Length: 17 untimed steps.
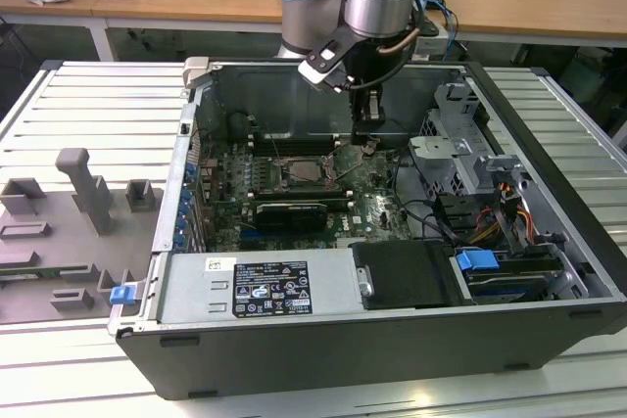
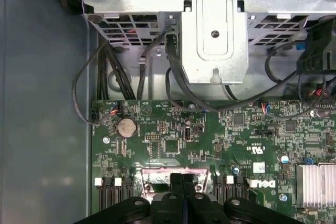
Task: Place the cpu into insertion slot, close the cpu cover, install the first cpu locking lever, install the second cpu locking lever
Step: 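Close the cpu cover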
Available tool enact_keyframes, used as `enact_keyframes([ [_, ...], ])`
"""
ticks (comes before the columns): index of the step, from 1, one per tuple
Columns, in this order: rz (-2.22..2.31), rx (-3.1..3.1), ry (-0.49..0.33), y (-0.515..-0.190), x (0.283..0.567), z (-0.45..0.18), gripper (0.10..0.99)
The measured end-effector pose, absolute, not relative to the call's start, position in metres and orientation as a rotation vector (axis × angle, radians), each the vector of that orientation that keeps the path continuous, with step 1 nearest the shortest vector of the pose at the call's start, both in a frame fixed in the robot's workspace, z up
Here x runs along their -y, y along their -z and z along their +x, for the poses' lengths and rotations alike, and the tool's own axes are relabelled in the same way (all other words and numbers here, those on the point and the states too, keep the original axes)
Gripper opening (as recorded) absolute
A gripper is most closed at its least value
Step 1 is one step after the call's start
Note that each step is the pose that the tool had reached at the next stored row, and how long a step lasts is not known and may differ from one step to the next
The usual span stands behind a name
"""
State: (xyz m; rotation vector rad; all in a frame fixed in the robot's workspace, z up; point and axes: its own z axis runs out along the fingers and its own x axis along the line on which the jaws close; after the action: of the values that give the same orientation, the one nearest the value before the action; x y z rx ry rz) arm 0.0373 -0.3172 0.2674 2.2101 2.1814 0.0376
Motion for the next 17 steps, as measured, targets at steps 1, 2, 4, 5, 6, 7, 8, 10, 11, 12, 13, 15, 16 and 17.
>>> enact_keyframes([
  [1,2.210,-2.181,-0.038,-0.267,0.317,0.039,0.106],
  [2,2.210,-2.181,-0.038,-0.267,0.317,0.040,0.106],
  [4,2.210,-2.182,-0.038,-0.267,0.317,0.043,0.106],
  [5,2.210,-2.182,-0.037,-0.267,0.317,0.045,0.106],
  [6,2.210,-2.182,-0.037,-0.266,0.317,0.047,0.106],
  [7,2.210,-2.181,-0.037,-0.266,0.317,0.049,0.106],
  [8,2.210,-2.181,-0.037,-0.265,0.317,0.050,0.106],
  [10,2.210,-2.181,-0.037,-0.264,0.317,0.053,0.106],
  [11,2.210,-2.181,-0.037,-0.263,0.317,0.054,0.106],
  [12,2.210,-2.181,-0.037,-0.262,0.317,0.055,0.106],
  [13,2.210,-2.181,-0.037,-0.262,0.317,0.056,0.106],
  [15,2.210,-2.181,-0.037,-0.260,0.317,0.059,0.106],
  [16,2.210,-2.181,-0.036,-0.259,0.317,0.060,0.106],
  [17,2.210,-2.181,-0.036,-0.258,0.317,0.062,0.106],
])
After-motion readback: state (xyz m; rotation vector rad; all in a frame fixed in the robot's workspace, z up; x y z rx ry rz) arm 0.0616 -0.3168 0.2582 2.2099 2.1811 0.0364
